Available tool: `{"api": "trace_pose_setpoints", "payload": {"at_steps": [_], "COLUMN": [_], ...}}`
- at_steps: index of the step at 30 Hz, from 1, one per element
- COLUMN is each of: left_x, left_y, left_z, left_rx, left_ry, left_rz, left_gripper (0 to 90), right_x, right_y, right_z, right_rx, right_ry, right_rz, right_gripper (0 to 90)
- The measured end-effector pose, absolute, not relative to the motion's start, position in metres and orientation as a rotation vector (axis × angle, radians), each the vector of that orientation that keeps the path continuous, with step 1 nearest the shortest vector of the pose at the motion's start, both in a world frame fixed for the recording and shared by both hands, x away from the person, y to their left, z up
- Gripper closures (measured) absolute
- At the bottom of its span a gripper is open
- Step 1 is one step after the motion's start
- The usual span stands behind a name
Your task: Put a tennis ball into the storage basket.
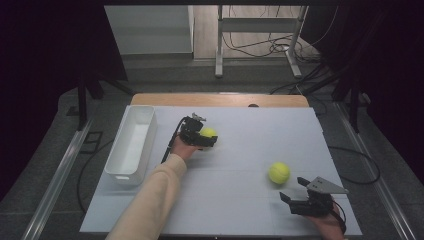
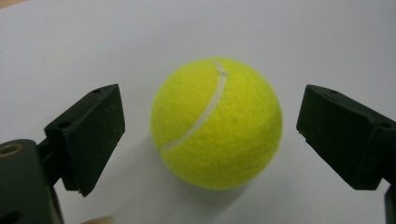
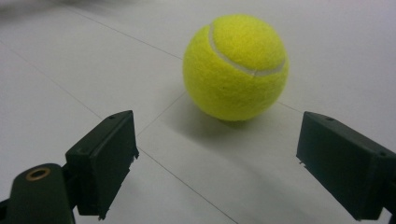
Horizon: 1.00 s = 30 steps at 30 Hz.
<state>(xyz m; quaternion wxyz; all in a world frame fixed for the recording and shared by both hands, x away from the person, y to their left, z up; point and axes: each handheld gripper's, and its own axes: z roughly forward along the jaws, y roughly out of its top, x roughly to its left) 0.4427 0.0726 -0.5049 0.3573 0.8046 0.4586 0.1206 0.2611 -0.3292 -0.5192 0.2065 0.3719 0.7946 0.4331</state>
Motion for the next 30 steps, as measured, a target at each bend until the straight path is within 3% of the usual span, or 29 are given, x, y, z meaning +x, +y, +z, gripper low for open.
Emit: {"api": "trace_pose_setpoints", "payload": {"at_steps": [10, 14, 30], "left_x": [0.449, 0.449, 0.439], "left_y": [0.067, 0.068, 0.077], "left_z": [-0.512, -0.511, -0.492], "left_rx": [2.111, 2.102, 2.089], "left_ry": [1.202, 1.192, 1.162], "left_rz": [0.3, 0.281, 0.301], "left_gripper": [11.1, 25.6, 26.5], "right_x": [0.261, 0.261, 0.261], "right_y": [-0.33, -0.33, -0.33], "right_z": [-0.519, -0.519, -0.519], "right_rx": [1.036, 1.036, 1.038], "right_ry": [2.214, 2.213, 2.209], "right_rz": [1.207, 1.207, 1.207], "right_gripper": [12.7, 12.8, 12.8]}}
